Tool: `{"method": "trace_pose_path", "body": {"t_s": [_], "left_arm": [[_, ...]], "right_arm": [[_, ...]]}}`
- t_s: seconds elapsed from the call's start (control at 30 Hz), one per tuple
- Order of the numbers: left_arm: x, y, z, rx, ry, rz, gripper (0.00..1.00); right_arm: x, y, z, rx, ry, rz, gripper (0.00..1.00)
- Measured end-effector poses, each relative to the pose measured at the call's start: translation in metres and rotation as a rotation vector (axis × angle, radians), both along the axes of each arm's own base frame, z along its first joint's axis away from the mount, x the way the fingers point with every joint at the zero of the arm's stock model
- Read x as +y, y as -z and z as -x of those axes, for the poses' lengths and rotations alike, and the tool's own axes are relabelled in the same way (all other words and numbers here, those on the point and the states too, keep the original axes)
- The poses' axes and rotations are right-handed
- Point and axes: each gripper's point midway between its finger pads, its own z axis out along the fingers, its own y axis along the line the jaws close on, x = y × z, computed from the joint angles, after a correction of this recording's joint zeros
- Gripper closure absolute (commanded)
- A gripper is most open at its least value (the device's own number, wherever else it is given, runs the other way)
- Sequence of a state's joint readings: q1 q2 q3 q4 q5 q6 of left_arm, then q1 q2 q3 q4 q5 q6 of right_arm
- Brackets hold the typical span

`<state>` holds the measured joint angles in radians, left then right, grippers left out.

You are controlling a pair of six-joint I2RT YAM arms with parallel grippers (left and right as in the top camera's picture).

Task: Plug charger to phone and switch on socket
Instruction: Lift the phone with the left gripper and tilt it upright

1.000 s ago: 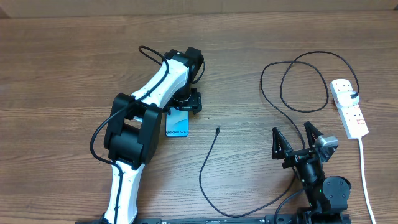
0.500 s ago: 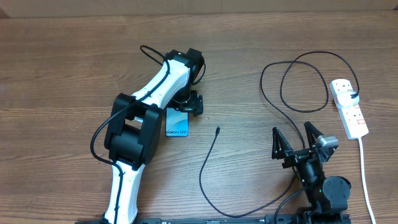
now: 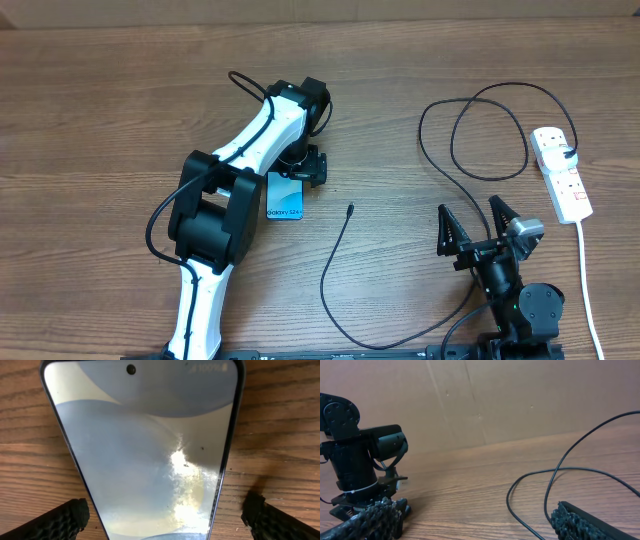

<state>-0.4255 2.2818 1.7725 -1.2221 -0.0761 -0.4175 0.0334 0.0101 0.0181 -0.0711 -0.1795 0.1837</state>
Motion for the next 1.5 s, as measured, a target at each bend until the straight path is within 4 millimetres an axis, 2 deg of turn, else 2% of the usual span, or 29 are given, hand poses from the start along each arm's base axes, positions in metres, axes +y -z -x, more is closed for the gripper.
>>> {"method": "trace_pose_path", "body": {"t_s": [0.73, 1.03, 1.4, 1.5], "left_arm": [[0.002, 0.0, -0.002, 0.01, 0.018, 0.027, 0.0], [0.01, 0.002, -0.006, 0.02, -0.021, 0.065, 0.0], [0.003, 0.007, -0.002, 0.04, -0.057, 0.128, 0.18], [0.004, 0.009, 0.003, 0.043, -0.066, 0.135, 0.16]], "right_arm": [[0.0, 0.0, 0.0, -0.001, 0.0, 0.001, 0.0], [0.0, 0.0, 0.0, 0.0, 0.0, 0.001, 0.0], [0.0, 0.0, 0.0, 0.0, 0.0, 0.001, 0.0], [0.0, 0.0, 0.0, 0.0, 0.0, 0.0, 0.0]]}}
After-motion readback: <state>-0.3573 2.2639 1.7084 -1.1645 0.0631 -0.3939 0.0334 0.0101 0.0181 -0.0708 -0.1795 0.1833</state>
